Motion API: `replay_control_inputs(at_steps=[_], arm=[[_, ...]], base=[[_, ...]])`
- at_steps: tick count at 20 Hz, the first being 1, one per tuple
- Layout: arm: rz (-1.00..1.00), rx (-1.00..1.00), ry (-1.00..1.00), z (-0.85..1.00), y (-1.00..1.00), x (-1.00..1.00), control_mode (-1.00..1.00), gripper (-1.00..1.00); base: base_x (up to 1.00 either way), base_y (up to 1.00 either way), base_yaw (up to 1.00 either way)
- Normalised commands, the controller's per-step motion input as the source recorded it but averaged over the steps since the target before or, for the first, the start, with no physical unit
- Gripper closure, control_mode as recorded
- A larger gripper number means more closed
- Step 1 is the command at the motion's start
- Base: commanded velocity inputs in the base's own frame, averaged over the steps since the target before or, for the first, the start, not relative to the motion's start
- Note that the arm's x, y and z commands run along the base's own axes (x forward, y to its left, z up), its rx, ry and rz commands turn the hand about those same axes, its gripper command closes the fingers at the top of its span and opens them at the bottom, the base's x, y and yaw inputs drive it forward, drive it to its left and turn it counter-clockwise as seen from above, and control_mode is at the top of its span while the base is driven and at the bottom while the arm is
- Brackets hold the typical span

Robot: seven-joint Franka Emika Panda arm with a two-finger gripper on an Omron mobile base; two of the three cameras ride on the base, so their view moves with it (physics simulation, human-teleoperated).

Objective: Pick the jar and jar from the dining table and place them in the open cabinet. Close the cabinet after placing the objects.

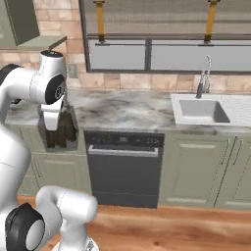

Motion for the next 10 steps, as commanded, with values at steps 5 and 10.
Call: replay_control_inputs(at_steps=[5, 10], arm=[[0.0, 0.0, 0.0, 0.0, 0.0, 0.0, 1.0, 1.0], [0.0, 0.0, 0.0, 0.0, 0.0, 0.0, 1.0, 1.0]], base=[[0.0, 0.03, -0.59], [0.0, 0.05, -0.59]])
